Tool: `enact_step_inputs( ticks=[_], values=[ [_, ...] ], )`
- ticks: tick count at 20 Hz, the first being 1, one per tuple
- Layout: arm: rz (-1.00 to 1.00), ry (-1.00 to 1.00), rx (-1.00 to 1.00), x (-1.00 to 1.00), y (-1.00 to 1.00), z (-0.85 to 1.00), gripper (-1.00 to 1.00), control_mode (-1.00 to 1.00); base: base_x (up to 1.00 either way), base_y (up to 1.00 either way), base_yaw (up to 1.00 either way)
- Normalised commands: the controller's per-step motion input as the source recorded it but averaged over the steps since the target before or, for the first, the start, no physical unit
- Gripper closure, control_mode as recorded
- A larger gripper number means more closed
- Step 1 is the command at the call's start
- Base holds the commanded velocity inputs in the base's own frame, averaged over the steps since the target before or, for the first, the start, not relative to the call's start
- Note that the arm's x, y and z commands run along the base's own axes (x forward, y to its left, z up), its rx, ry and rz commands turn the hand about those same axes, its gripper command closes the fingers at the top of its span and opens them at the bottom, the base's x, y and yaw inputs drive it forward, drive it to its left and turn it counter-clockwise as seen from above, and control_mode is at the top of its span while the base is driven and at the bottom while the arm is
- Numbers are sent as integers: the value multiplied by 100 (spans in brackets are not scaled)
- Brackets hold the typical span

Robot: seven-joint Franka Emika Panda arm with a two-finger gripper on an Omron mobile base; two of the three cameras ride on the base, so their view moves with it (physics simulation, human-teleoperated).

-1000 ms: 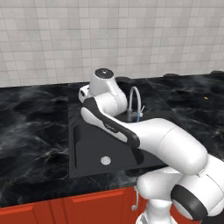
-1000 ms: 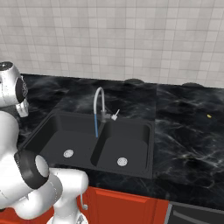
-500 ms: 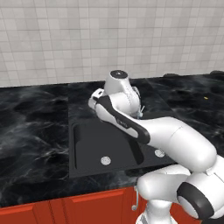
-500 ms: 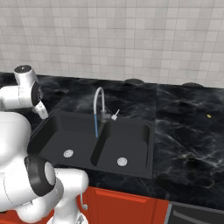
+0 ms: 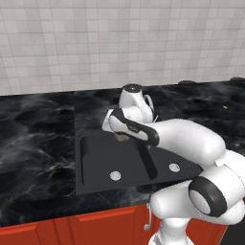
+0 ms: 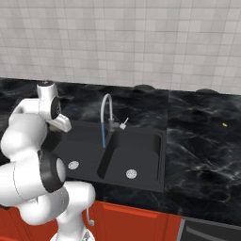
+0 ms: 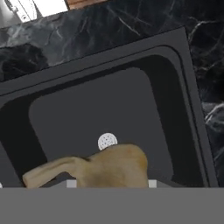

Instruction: Turn on the sink faucet. Then move the garlic from the counter to the sink. Turn off the sink. Move the vegetable from the sink to the pot next to the stove. Finally move the pot to the rear left burner.

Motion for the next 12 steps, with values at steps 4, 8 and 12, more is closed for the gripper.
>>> enact_step_inputs(
  ticks=[4, 8, 12],
  values=[
    [22, 7, -21, 34, -3, -42, 100, -100, 0, 0, 0],
    [13, 0, -16, 26, 0, -44, 100, -100, 0, 0, 0],
    [4, 0, -3, 19, 0, -32, 100, -100, 0, 0, 0]
  ],
)
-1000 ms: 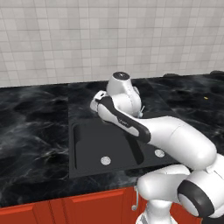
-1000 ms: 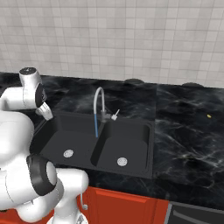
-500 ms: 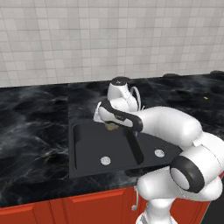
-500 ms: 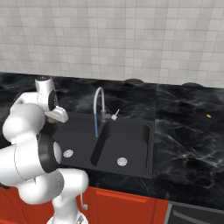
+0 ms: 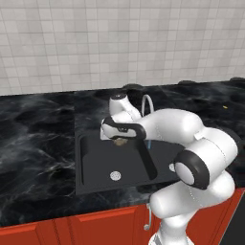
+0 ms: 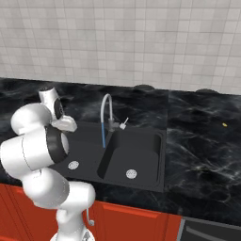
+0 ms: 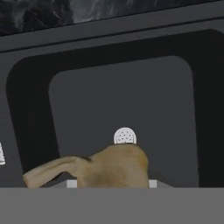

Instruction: Turn on the sink faucet. Then move the garlic from the counter to the sink. Turn off the sink. Move the vegetable from the sink to the pot next to the stove. Finally move the pot to the rear left burner.

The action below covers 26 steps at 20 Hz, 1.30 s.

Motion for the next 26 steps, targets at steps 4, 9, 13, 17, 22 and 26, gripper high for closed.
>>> enact_step_inputs(
  ticks=[4, 9, 13, 17, 22, 26],
  values=[
    [2, 0, 0, 12, 0, -40, 100, -100, 0, 0, 0],
    [2, 0, 0, 21, 0, -41, 100, -100, 0, 0, 0],
    [1, 0, 0, 22, 0, -43, 100, -100, 0, 0, 0],
    [0, 0, 0, 3, -2, -26, 100, -100, 0, 0, 0],
    [0, 0, 0, 24, 0, -37, 100, -100, 0, 0, 0],
    [0, 0, 0, 25, 0, -44, 100, -100, 0, 0, 0]
  ],
)
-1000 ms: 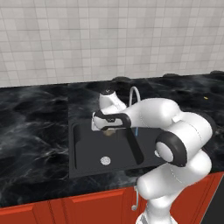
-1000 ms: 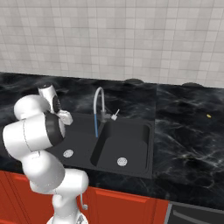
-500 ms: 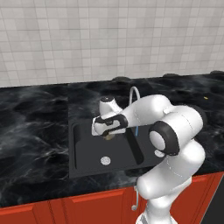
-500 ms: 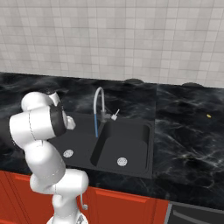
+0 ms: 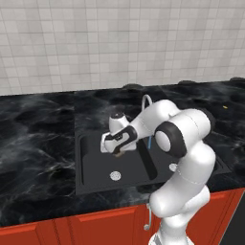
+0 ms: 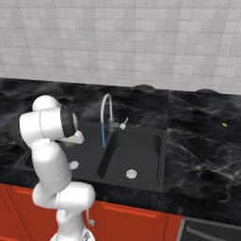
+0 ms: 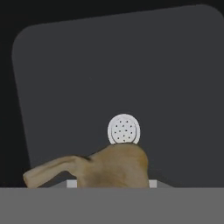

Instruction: Turn on the sink faucet. Then move the garlic from the counter to the sink. Turn off the sink. Move the vegetable from the sink to the pot next to the stove. Finally move the pot to the rear left burner.

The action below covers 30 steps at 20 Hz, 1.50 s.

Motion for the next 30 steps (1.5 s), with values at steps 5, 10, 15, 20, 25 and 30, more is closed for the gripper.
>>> enact_step_inputs(
  ticks=[5, 10, 15, 20, 25, 30],
  values=[
    [0, 0, 0, 30, 0, -49, 100, -100, 0, 0, 0],
    [0, 0, 0, 31, 0, -44, 100, -100, 0, 0, 0],
    [0, 0, 0, 31, 0, -42, 100, -100, 0, 0, 0],
    [0, 0, 0, 27, 0, -39, 100, -100, 0, 0, 0],
    [0, 0, 0, 22, 2, -34, 100, -100, 0, 0, 0],
    [0, -1, 0, 18, 1, -28, 100, -100, 0, 0, 0]
  ],
)
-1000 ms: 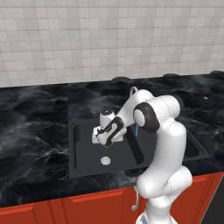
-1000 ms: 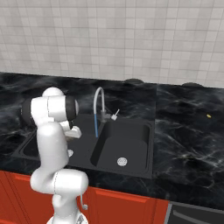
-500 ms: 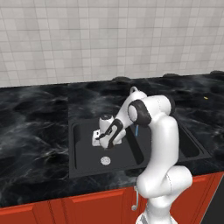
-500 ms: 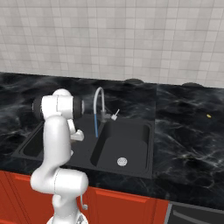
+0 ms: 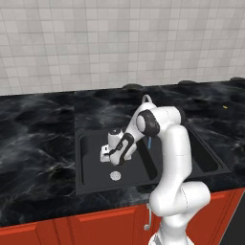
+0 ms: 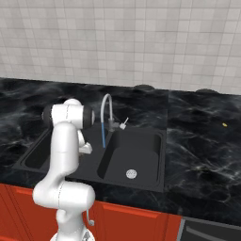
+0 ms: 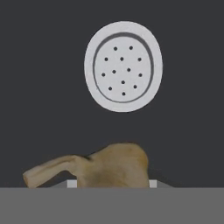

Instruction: Turn on the sink faucet. Then move the garlic from the counter to the sink. Turn off the sink. Move the vegetable from the sink to the pot next to the stove. Finally move the pot to the rear left burner.

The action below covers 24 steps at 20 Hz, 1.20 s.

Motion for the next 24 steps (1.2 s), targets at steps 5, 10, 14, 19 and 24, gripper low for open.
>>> enact_step_inputs(
  ticks=[5, 10, 14, 19, 24],
  values=[
    [0, -1, 0, 10, 0, -31, 100, -100, 0, 0, 0],
    [0, 0, 0, 8, 0, -34, -100, -100, 0, 0, 0],
    [0, -1, 0, 0, 0, -18, -100, -100, 0, 0, 0],
    [-2, 0, 0, 0, -1, -1, -100, -100, 0, 0, 0],
    [-6, 0, 0, -6, -2, 7, -100, -100, 0, 0, 0]
  ],
)
